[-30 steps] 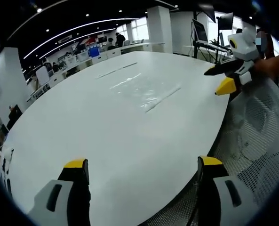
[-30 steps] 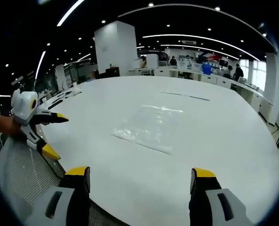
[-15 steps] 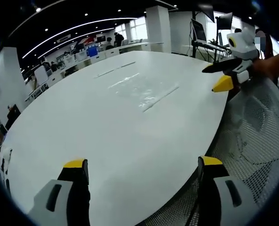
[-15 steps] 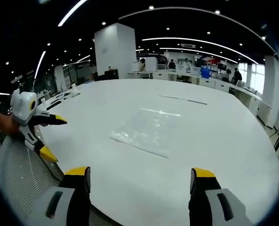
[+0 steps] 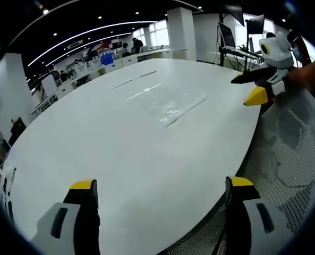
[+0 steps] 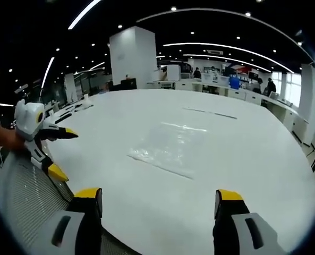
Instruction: Open the resealable bag by pulling the two sides of the seal apart until the entire bag opening is separated and visibly accessible.
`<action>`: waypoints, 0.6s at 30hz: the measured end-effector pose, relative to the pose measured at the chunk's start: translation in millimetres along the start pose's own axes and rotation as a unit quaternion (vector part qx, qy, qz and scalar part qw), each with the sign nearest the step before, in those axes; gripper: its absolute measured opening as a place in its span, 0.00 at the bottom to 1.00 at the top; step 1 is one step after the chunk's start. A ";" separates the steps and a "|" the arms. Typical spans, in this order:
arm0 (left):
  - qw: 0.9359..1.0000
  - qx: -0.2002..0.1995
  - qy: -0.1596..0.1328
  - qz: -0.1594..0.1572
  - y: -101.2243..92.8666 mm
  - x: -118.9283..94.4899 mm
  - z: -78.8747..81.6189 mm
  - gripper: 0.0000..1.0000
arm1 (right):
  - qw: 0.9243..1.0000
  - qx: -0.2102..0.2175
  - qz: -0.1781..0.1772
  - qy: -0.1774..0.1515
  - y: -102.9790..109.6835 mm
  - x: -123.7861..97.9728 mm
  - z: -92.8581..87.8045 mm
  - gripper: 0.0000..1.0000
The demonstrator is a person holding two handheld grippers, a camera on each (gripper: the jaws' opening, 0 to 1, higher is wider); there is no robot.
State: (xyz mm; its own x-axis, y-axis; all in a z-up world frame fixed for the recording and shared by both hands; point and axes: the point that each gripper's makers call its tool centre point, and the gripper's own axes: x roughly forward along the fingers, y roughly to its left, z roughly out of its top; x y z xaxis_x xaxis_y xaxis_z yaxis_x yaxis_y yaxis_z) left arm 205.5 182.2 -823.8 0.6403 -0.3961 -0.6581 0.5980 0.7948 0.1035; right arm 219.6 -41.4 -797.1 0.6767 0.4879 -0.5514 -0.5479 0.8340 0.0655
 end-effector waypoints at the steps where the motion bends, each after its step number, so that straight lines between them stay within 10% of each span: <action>1: 1.000 0.002 0.001 0.001 0.3 0.4 -0.1 0.99 | 1.000 -0.001 0.005 0.000 1.7 0.3 0.5 0.87; 18: 1.000 0.013 0.013 -0.007 -5.3 0.1 -4.6 0.98 | 1.000 0.005 0.013 0.003 4.5 -0.7 -2.0 0.87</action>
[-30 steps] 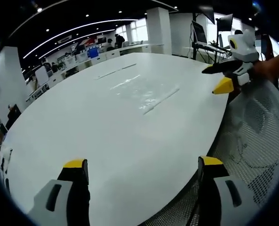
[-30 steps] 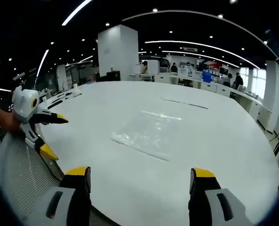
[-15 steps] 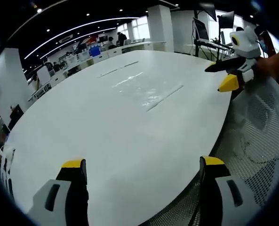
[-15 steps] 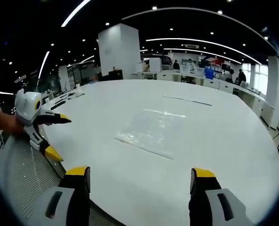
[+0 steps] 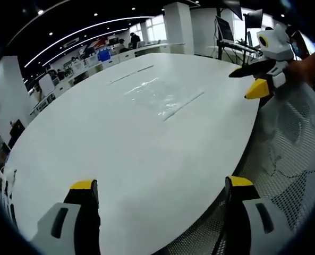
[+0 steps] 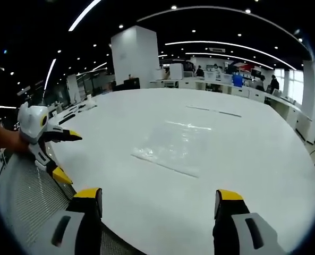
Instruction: Open the resealable bag by pulling the two sides of the seal apart until the entire bag opening is separated and visibly accessible.
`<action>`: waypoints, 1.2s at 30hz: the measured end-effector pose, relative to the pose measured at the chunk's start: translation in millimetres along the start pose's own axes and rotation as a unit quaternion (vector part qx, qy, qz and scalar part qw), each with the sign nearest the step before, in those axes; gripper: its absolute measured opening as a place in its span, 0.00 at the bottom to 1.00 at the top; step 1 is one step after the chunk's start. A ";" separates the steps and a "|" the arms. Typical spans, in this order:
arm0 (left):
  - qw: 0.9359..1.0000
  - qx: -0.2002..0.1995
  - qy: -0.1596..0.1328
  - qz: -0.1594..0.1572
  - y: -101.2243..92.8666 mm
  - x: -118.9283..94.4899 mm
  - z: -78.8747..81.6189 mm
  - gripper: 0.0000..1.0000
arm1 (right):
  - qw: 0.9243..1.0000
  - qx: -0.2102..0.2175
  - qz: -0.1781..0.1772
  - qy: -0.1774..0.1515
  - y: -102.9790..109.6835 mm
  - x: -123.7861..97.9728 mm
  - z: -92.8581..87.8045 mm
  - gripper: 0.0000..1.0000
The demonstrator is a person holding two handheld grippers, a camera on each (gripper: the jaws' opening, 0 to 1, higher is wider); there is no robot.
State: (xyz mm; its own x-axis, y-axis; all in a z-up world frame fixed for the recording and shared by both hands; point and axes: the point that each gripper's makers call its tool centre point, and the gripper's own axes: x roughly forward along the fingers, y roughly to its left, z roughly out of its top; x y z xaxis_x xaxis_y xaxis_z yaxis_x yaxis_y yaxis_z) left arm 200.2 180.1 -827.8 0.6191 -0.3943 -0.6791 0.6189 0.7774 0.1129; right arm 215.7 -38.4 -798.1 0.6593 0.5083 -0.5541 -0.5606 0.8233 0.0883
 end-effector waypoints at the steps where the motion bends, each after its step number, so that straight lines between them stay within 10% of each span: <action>1: 1.000 0.000 -0.004 -0.002 -0.6 -0.5 1.6 0.98 | 1.000 -0.001 -0.003 0.007 -0.6 -0.4 -3.3 0.87; 19: 0.999 -0.012 -0.010 -0.043 -13.8 -1.3 4.7 0.99 | 0.999 -0.027 0.003 0.022 -4.3 3.0 1.7 0.86; 36: 0.999 -0.016 -0.018 -0.042 -1.2 -7.0 30.8 0.97 | 0.984 -0.135 0.085 0.082 -25.5 61.7 33.2 0.72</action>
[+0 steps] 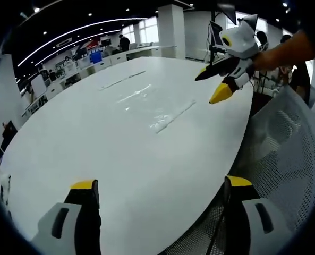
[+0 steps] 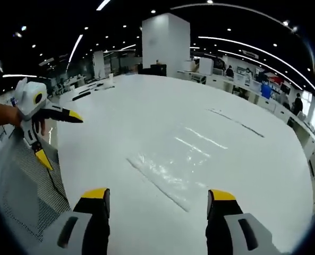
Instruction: Open the resealable bag by pulling the two sides of the seal apart until the entire bag opening is separated and visibly accessible.
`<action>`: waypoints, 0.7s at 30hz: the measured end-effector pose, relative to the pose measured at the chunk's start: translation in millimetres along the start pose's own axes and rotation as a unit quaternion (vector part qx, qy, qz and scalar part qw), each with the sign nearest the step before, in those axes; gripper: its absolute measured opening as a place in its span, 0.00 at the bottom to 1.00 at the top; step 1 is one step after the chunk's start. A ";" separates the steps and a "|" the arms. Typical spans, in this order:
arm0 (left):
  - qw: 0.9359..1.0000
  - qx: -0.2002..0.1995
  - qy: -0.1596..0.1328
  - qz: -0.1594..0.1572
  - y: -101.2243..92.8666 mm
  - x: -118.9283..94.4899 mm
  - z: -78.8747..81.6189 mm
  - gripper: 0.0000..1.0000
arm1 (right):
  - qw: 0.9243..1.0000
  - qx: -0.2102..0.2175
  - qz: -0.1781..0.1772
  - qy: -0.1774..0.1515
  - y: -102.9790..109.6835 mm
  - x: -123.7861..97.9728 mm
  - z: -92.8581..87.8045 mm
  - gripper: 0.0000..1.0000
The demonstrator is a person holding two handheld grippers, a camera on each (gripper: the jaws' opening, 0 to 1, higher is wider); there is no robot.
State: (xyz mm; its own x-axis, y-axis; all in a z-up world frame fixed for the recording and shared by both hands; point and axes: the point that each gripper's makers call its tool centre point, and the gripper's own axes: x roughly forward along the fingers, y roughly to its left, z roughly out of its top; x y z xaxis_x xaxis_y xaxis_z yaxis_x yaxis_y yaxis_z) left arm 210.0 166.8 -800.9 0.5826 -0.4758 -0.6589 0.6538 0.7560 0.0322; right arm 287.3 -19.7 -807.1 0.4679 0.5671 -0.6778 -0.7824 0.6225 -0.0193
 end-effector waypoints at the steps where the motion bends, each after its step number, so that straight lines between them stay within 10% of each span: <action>1: 1.000 -0.004 -0.002 0.001 0.5 0.1 1.5 0.97 | 1.000 -0.004 0.003 0.005 -1.8 4.0 0.4 0.70; 21: 1.000 -0.021 -0.008 -0.018 -3.4 3.0 6.0 0.77 | 0.992 -0.039 0.071 0.100 -19.5 58.9 -7.6 0.47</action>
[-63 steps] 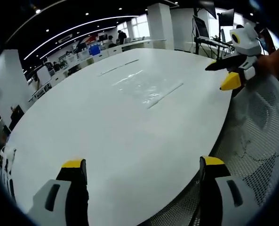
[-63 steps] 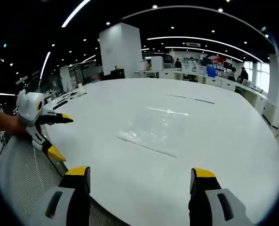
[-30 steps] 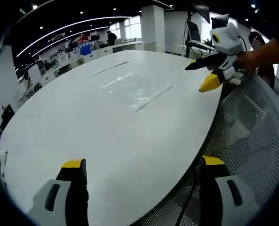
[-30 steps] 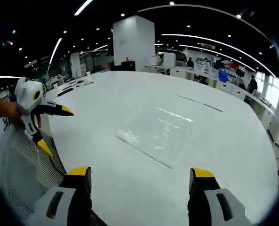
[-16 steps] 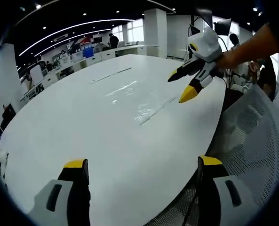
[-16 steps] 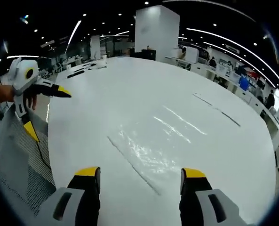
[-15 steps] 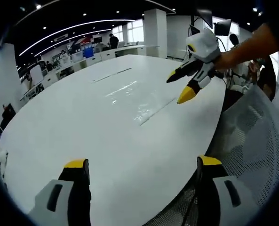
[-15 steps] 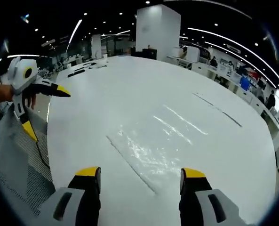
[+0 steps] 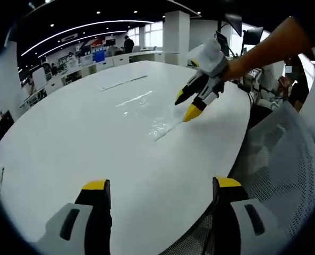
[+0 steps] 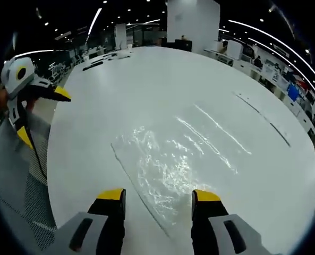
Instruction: Open the resealable bag by pulling the two sides of the seal apart until the entire bag opening is separated and visibly accessible.
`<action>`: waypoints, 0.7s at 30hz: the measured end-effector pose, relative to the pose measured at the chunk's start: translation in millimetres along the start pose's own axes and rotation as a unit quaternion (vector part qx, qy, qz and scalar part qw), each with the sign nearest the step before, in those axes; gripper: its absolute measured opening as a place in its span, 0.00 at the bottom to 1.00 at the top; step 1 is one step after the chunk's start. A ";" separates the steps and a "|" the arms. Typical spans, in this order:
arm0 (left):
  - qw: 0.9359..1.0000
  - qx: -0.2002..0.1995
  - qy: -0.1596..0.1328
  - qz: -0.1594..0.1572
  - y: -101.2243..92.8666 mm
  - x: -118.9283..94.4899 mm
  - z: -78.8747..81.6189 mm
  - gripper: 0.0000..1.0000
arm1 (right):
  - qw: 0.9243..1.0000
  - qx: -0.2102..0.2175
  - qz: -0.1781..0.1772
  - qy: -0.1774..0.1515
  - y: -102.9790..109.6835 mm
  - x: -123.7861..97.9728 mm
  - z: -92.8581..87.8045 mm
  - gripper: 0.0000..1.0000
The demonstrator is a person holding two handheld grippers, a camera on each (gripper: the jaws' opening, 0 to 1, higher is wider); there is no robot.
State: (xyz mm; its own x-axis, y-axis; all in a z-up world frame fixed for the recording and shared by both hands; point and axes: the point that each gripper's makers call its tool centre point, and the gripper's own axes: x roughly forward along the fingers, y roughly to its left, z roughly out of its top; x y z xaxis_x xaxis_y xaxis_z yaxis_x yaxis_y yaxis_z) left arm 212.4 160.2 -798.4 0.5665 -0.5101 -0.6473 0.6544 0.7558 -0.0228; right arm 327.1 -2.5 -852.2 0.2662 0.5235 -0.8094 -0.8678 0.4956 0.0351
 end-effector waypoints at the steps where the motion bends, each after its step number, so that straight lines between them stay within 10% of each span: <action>1: 1.000 0.002 0.001 -0.001 0.7 0.5 0.7 0.77 | 0.999 -0.015 0.015 0.024 4.1 1.0 -6.1 0.46; 6: 1.000 0.013 0.006 -0.002 4.3 3.6 2.1 0.75 | 0.992 -0.098 0.031 0.078 7.9 3.4 -15.5 0.44; 21: 0.998 0.055 0.017 -0.024 -0.9 20.4 5.4 0.71 | 0.964 -0.238 0.065 0.099 31.9 1.9 -18.8 0.00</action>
State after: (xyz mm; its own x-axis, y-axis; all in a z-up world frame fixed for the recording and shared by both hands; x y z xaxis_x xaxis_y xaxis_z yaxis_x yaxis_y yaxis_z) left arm 226.1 146.9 -807.4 0.5174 -0.5290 -0.6727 0.7325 0.6802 0.0285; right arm 292.0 1.2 -863.6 0.0976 0.3929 -0.9144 -0.9952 0.0350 -0.0912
